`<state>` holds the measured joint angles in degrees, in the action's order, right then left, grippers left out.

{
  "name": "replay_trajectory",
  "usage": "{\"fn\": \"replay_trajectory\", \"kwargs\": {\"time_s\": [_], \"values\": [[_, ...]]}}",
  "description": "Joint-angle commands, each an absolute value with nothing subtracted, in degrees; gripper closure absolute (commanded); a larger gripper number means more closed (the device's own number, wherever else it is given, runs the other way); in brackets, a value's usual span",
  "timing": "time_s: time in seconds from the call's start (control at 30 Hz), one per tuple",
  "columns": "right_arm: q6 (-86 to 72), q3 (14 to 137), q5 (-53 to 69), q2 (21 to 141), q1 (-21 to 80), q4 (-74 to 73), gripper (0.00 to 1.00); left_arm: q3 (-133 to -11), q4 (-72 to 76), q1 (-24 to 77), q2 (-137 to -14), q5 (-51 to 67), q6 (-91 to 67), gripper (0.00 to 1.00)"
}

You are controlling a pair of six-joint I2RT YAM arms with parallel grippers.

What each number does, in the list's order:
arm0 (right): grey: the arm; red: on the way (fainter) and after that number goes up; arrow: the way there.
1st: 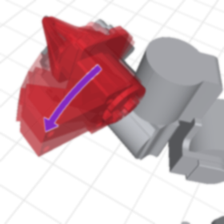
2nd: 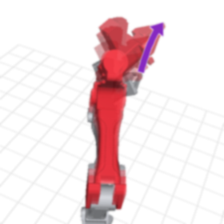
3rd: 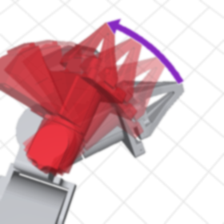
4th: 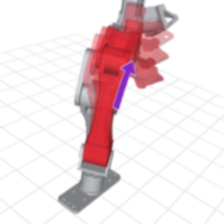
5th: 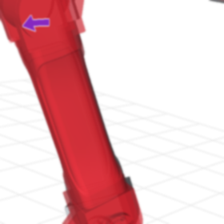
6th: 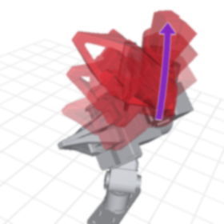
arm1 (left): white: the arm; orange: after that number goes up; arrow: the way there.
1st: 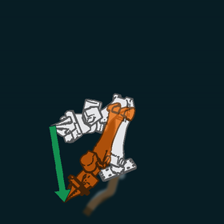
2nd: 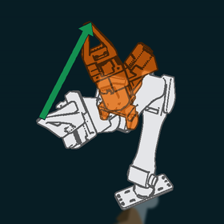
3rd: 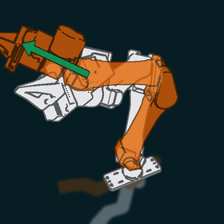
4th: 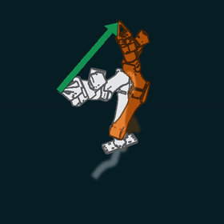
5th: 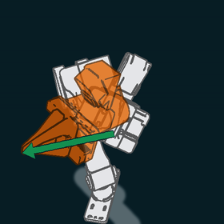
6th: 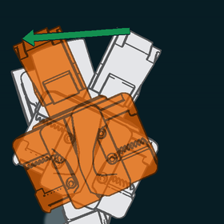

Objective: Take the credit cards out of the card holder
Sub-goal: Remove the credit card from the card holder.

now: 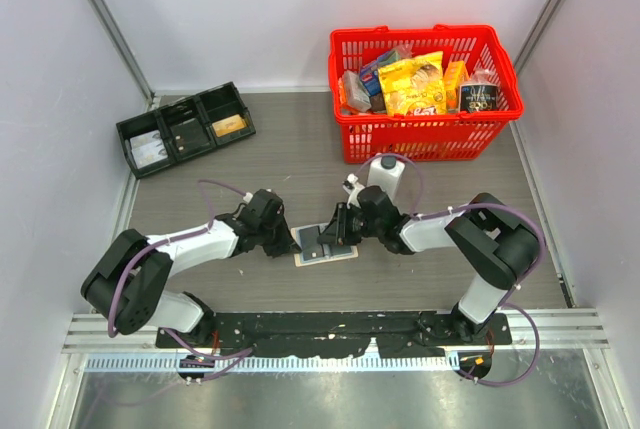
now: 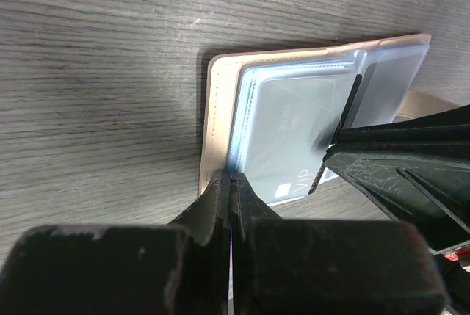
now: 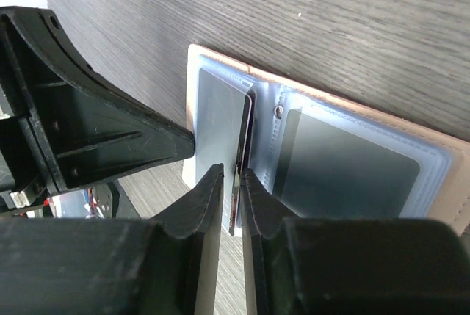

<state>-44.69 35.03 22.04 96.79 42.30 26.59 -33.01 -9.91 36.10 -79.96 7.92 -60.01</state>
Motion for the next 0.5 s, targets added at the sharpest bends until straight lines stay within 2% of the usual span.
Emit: {"fn": "replay_trajectory", "kwargs": {"time_s": [0.0,0.1,0.3,0.47], "values": [[-47.4,33.3,25.5,95.4,41.7,35.2,0.80,-31.4,-16.0,35.7,-81.7,5.1,-57.7,1.00],[-47.9,32.2,26.5,95.1,41.4,37.3,0.82,-31.3,-15.9,35.6,-82.0,5.3,-57.7,1.00],[-47.5,31.4,26.6,94.3,40.9,37.8,0.97,-31.3,-15.6,35.6,-82.5,5.6,-57.7,1.00],[-46.8,30.2,26.4,93.9,40.3,37.1,0.99,-31.3,-15.4,35.6,-82.6,5.7,-57.6,1.00]]}}
